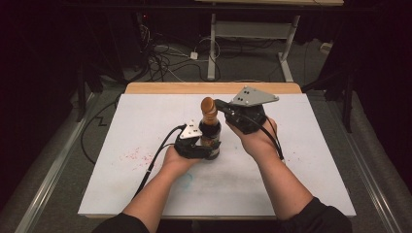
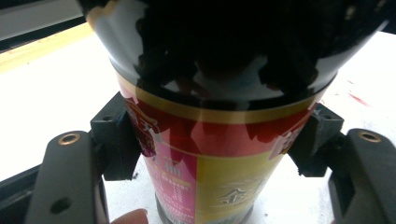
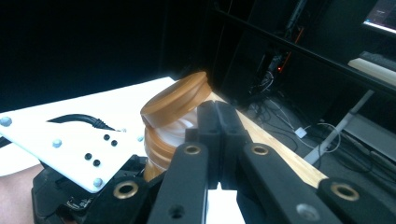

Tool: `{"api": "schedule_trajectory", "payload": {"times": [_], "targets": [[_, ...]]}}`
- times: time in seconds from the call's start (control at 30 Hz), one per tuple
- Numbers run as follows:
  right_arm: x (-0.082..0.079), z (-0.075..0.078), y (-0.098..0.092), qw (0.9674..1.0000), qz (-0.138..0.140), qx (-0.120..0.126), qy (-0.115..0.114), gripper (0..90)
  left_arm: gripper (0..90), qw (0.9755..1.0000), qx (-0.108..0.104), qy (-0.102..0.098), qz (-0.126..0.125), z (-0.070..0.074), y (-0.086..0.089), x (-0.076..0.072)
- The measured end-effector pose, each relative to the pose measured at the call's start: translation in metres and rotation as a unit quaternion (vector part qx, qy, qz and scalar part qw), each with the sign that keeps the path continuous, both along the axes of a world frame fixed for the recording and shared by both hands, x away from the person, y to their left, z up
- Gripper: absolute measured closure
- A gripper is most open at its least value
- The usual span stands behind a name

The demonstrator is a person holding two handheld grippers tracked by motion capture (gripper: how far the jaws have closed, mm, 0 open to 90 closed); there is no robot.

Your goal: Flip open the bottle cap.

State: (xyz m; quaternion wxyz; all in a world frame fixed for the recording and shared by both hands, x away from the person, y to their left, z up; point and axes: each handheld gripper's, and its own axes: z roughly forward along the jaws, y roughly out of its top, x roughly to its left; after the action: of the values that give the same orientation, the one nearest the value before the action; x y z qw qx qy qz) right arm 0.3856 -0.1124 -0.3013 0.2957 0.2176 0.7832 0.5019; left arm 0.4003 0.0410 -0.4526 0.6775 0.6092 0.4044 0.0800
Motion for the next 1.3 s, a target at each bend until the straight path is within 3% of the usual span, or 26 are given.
{"api": "schedule_trajectory", "payload": {"times": [0.03, 0.07, 0.1, 0.13, 0.17, 0.37, 0.57, 0.87, 1.3], "targets": [[0.0, 0.002, 0.001, 1.0, 0.0, 0.0, -0.003, 90.0, 28.9, 1.0, 0.0, -0.001, 0.0, 0.0, 0.0, 0.0], [-0.001, 0.002, 0.001, 1.0, 0.001, 0.001, -0.005, 90.0, 29.0, 0.9992, 0.039, -0.005, -0.008, -0.001, 0.005, 0.001], [-0.001, 0.003, 0.001, 1.0, 0.003, 0.001, -0.006, 90.0, 29.0, 0.9992, 0.039, -0.005, -0.008, -0.001, 0.005, 0.001], [-0.002, 0.004, 0.002, 1.0, 0.005, 0.004, -0.005, 90.0, 28.9, 1.0, 0.0, -0.001, 0.001, 0.0, -0.001, 0.0], [-0.002, 0.005, 0.003, 0.9999, 0.008, 0.002, -0.008, 90.0, 28.9, 1.0, -0.001, 0.0, 0.001, 0.0, -0.001, 0.0], [-0.009, 0.009, 0.019, 0.9994, 0.028, -0.003, -0.017, 90.0, 28.9, 1.0, 0.001, -0.002, 0.0, 0.0, -0.001, 0.0], [-0.01, 0.011, 0.02, 0.9994, 0.03, 0.004, -0.016, 90.0, 28.8, 1.0, 0.001, -0.001, 0.0, 0.0, 0.0, 0.0], [-0.007, 0.009, -0.003, 0.9998, 0.011, 0.016, -0.01, 90.0, 28.7, 1.0, -0.002, -0.002, 0.001, -0.001, 0.0, 0.0], [0.001, -0.016, -0.032, 0.9994, -0.018, 0.023, 0.016, 90.0, 28.3, 1.0, -0.007, -0.001, 0.003, -0.001, 0.0, 0.0]]}}
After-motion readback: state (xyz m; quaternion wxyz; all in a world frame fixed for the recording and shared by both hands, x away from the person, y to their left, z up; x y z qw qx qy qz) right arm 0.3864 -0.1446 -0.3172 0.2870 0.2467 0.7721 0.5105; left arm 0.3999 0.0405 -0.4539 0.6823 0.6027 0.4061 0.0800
